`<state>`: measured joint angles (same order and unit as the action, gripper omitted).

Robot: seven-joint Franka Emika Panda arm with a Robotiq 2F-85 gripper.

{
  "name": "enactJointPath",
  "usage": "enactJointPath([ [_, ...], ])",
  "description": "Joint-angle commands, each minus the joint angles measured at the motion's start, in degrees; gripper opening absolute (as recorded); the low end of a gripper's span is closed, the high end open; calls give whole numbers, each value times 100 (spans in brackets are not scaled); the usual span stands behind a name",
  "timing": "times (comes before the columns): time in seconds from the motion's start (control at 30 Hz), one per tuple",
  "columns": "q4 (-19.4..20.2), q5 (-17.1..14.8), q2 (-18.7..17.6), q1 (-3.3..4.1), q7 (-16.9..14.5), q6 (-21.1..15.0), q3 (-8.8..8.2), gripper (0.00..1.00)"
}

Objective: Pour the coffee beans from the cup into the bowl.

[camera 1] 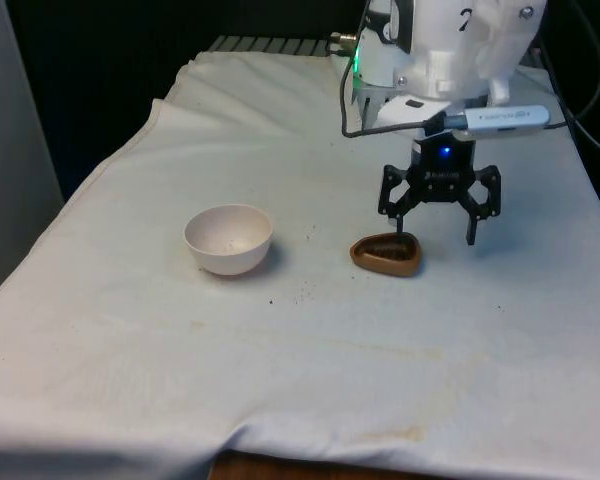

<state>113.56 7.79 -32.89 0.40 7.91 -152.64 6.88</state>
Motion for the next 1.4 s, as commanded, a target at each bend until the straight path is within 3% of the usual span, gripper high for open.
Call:
enactJointPath([
  [0.0, -17, 120, -17, 109, 132, -17, -120, 100],
  [0.03, -11, 126, -29, 11, 97, 0, 0, 100],
  [0.07, -23, 246, -29, 115, 223, -6, -126, 100],
  [0.3, -40, 665, -40, 115, 527, 80, -132, 100],
  [0.33, -17, 573, -40, 29, 430, 52, -23, 100],
  [0.37, -40, 705, -40, 115, 550, 92, -132, 100],
  [0.57, -86, 928, -97, 120, 705, 115, -120, 100],
  [0.6, -103, 940, -115, 120, 716, 115, -120, 100],
  [0.63, -34, 871, -63, 46, 636, 92, -40, 100],
  [0.67, -115, 951, -132, 115, 716, 97, -120, 100],
  [0.93, -189, 951, -235, 86, 688, -23, -103, 100],
  [0.97, -183, 900, -235, 46, 636, 23, -57, 100],
  [1.0, -183, 951, -235, 80, 682, -34, -103, 100],
  [1.23, -183, 900, -235, 46, 630, 6, -57, 100],
  [1.37, -178, 928, -252, 63, 659, -63, -80, 100],
])
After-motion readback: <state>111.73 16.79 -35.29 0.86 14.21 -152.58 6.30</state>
